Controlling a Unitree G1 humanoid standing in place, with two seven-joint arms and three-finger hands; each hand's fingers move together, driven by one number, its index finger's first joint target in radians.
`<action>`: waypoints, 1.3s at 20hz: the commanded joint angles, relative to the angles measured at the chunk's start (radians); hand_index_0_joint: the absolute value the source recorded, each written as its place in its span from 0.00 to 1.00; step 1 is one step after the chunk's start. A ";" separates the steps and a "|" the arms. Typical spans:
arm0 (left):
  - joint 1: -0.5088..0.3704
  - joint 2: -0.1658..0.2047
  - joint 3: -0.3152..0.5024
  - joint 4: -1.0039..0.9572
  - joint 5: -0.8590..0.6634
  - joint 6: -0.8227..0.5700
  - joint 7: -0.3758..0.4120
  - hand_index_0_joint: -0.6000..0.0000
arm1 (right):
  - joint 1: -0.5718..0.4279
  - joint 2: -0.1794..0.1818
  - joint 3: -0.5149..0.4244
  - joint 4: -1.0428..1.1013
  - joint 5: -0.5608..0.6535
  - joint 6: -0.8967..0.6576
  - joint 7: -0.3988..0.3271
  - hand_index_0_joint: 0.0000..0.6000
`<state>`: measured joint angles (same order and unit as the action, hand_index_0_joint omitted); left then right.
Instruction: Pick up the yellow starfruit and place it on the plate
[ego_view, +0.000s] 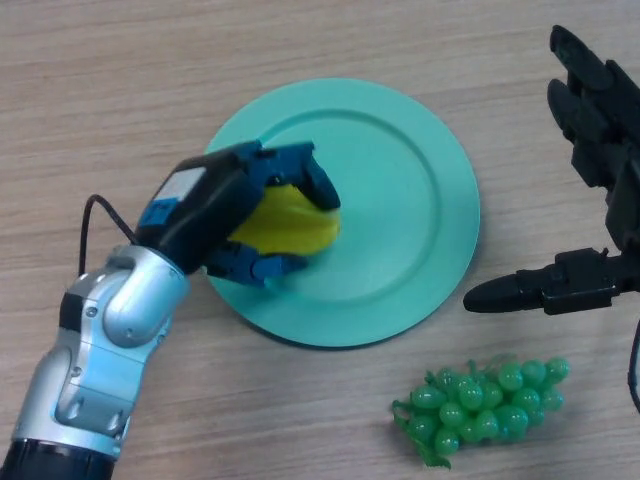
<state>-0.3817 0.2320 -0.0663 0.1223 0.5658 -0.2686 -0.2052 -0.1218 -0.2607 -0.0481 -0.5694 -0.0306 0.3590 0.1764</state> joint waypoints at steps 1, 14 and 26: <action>-0.041 0.027 0.052 -0.065 -0.047 -0.068 0.084 0.50 | -0.016 -0.018 -0.065 -0.072 0.020 -0.113 -0.017 0.00; 0.107 0.027 0.120 -0.378 -0.319 0.028 0.225 1.00 | -0.032 -0.009 -0.039 -0.077 0.011 -0.078 -0.021 0.00; 0.282 0.078 0.302 -0.725 -1.079 0.543 0.132 1.00 | -0.066 0.020 -0.001 -0.075 0.140 -0.108 -0.112 0.00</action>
<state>-0.0824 0.2684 0.1622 -0.5359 -0.4773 0.3774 -0.0539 -0.1545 -0.2312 -0.0342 -0.5953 0.0522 0.4002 0.1014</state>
